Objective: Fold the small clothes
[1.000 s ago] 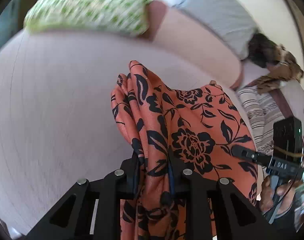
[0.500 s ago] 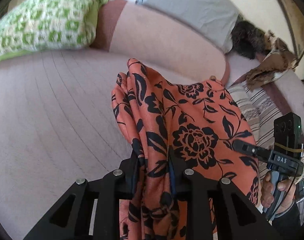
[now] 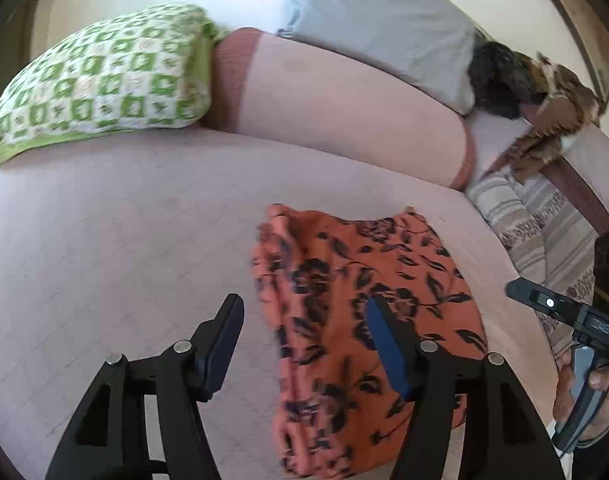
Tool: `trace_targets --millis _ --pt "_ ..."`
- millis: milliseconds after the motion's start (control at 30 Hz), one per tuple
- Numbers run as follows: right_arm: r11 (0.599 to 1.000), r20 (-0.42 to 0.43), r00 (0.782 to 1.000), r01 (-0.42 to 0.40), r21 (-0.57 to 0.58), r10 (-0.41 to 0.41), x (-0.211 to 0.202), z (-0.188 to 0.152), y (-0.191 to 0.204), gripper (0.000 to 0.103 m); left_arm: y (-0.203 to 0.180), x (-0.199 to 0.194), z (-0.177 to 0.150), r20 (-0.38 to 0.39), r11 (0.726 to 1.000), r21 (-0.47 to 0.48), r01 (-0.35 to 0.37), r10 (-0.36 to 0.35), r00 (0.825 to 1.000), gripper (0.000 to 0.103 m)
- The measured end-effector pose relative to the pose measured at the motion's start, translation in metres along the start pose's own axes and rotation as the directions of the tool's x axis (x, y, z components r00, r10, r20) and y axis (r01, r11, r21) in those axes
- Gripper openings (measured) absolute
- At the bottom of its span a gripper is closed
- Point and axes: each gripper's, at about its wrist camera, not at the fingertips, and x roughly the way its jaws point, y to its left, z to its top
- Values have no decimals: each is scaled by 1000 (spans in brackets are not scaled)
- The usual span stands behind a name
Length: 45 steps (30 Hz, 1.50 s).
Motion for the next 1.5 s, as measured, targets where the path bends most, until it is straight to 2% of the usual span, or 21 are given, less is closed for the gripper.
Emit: trace_targets --millis 67,100,167,200,267,333,367,400,433,500,533,667,700,767,833,933,1100,1233,1500 --pt "997 -52 996 -77 16 78 16 -4 1 79 -7 15 -6 -42 1000 12 5 -5 999 65" --pt "996 -87 992 -86 35 89 27 -10 -4 80 -8 25 -13 -77 1000 19 -16 18 997 65" --pt "994 -179 983 -11 112 31 60 -24 -26 80 -4 51 -24 -166 996 25 -83 86 982 64" --pt "992 -184 983 1 125 22 63 -27 -32 80 1 59 -29 -206 994 17 -109 110 972 65" --pt "993 -131 990 -35 116 50 50 -24 -26 80 9 53 -33 -180 995 -17 -102 97 979 65" --pt "995 -85 994 -60 76 66 36 -18 -15 81 4 44 -31 -141 992 8 -129 129 982 69" --pt "998 -68 997 -38 54 42 35 -16 -11 83 2 39 -31 -131 990 18 -138 140 982 70" --pt "999 -62 998 6 39 -4 39 -15 -12 90 -1 33 -31 -116 990 22 -138 140 983 72" --pt "999 -79 996 35 40 -31 50 -17 -11 93 -4 28 -31 -107 989 21 -146 147 983 74" --pt "996 -132 988 85 43 -78 70 -24 -22 93 -8 14 -32 -98 984 31 -175 177 979 78" --pt "994 -124 987 108 33 -103 68 -27 -23 93 -9 6 -33 -90 982 38 -186 189 978 80" --pt "991 -72 990 123 55 -119 32 -31 3 93 0 -42 -40 -48 970 56 -236 239 970 83" --pt "988 -59 987 151 39 -149 16 -34 13 93 4 -55 -42 -37 967 48 -250 252 967 83" --pt "978 -28 978 207 5 -207 -5 -40 29 94 10 -78 -46 -17 963 35 -266 267 964 85" --pt "964 -6 964 265 -34 -266 -33 -53 45 103 11 -101 -53 11 958 37 -285 285 959 87" --pt "942 -5 944 330 -62 -331 -73 -79 61 103 6 -130 -65 44 950 41 -310 309 950 87" --pt "929 -31 930 363 -72 -366 -104 -114 86 103 1 -164 -84 47 952 64 -298 296 954 88" --pt "923 -12 926 374 -92 -377 -125 -128 106 103 -1 -183 -96 72 933 84 -351 345 936 88" --pt "908 34 921 389 -153 -389 -145 -130 129 103 -19 -219 -106 109 946 92 -309 299 948 88"
